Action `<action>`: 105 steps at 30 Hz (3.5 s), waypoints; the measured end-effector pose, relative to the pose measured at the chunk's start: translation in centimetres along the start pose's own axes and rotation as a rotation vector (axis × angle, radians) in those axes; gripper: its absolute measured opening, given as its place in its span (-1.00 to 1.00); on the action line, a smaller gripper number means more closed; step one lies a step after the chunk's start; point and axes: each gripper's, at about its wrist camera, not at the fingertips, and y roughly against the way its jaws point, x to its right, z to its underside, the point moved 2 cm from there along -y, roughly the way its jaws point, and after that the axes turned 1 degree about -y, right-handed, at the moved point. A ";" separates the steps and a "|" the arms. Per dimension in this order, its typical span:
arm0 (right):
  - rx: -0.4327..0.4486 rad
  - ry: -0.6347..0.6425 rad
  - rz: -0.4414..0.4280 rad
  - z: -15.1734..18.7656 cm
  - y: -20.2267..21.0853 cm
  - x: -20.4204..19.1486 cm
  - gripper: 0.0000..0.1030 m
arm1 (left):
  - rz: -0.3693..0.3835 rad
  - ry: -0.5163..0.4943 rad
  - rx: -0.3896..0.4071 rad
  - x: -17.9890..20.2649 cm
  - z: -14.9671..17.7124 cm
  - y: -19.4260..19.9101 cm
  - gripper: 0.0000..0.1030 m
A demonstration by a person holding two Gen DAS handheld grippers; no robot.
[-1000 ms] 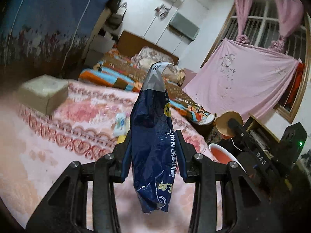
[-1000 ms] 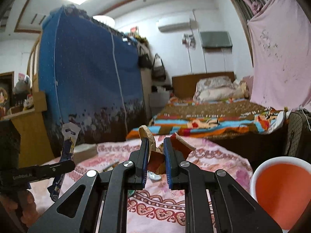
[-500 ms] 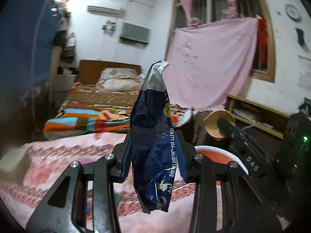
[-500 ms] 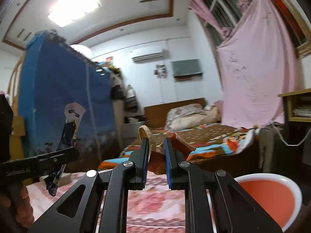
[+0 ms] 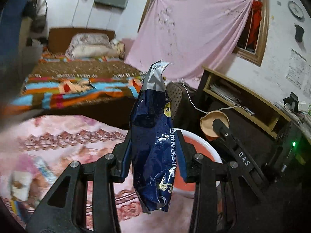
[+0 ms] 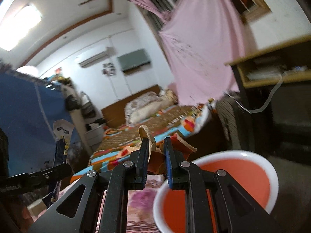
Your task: Collect trash
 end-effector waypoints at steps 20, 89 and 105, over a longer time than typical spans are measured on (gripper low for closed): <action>-0.228 -0.313 0.116 2.0 -1.7 7.5 -0.66 | 0.026 0.008 -0.261 3.0 1.4 -8.0 -0.40; -0.206 0.553 -0.452 11.2 3.5 -21.3 1.00 | -0.704 0.148 0.324 -14.5 11.7 20.8 0.78; -0.695 0.655 -0.506 17.5 -1.9 -22.9 1.00 | -0.578 0.374 0.020 -20.2 13.4 16.9 0.43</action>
